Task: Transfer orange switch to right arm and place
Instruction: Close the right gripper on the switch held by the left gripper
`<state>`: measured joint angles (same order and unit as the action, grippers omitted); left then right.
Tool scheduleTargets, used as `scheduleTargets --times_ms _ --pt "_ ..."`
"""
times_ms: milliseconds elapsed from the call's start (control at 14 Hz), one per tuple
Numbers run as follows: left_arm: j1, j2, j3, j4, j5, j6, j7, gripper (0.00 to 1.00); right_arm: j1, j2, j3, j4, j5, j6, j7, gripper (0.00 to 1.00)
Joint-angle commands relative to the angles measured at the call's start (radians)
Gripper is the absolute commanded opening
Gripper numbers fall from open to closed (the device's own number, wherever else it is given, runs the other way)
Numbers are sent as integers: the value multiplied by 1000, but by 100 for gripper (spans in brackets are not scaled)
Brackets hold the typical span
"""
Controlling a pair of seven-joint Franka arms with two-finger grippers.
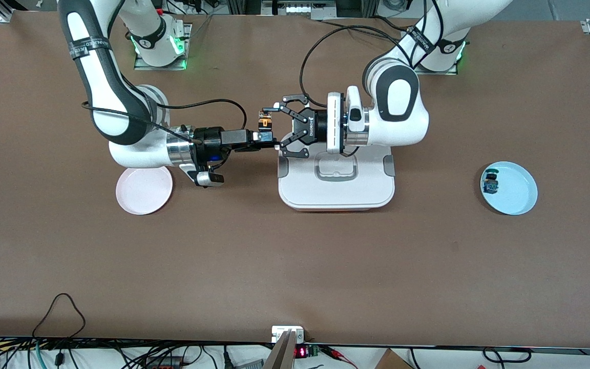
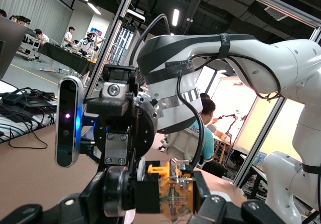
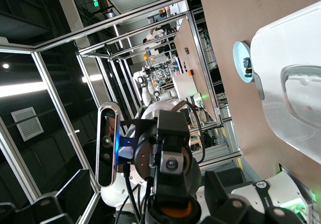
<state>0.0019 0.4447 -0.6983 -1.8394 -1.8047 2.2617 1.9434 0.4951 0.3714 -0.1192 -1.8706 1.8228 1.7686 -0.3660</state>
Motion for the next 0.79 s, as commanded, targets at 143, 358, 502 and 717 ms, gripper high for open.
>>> scheduleTargets --times_ms 143,358,502,717 --pt "7 2 5 26 -27 10 0 16 -4 -51 0 -42 -26 -1 82 100" --pt "9 23 10 51 -21 12 5 16 -35 -65 0 -76 -46 -50 95 100" --pt "7 26 10 51 -19 12 6 16 -41 -69 0 -82 -47 -64 96 99" --pt "6 40 10 51 -19 12 6 16 -33 -71 0 -75 -46 -63 101 97"
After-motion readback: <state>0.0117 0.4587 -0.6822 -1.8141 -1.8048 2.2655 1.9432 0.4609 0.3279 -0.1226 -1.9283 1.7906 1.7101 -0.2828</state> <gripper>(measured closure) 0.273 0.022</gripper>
